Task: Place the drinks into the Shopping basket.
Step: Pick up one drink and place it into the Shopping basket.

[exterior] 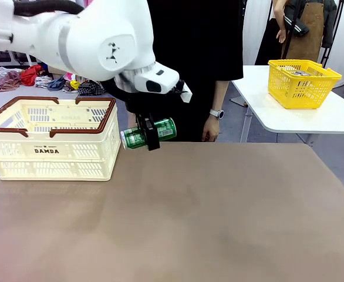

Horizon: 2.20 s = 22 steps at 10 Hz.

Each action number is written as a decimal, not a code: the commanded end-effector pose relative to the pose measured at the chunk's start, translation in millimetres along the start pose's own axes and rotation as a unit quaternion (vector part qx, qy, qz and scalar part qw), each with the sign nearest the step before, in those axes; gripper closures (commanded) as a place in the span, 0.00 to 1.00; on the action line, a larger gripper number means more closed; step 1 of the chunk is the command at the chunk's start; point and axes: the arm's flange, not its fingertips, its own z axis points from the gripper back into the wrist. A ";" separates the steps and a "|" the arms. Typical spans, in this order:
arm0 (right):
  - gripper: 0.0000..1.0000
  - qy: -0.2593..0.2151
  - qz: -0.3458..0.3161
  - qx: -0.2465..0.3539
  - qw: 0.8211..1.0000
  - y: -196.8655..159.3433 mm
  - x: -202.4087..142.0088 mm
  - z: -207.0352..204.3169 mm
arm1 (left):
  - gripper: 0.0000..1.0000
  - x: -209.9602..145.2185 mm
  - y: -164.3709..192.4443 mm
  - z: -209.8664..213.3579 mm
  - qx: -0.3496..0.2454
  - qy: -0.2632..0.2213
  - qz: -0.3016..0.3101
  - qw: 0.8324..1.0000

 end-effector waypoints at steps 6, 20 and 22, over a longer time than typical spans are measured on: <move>0.00 -0.008 0.012 0.012 1.000 2.4 3.4 -0.6 | 1.00 -6.1 29.6 -0.2 -0.025 0.026 0.049 0.998; 0.00 -0.008 0.012 0.012 1.000 2.4 3.4 -0.6 | 1.00 -290.3 249.7 60.4 0.016 0.022 0.580 0.814; 0.00 -0.008 0.012 0.012 1.000 2.4 3.4 -0.6 | 1.00 -272.7 246.7 42.9 0.058 0.008 0.576 0.815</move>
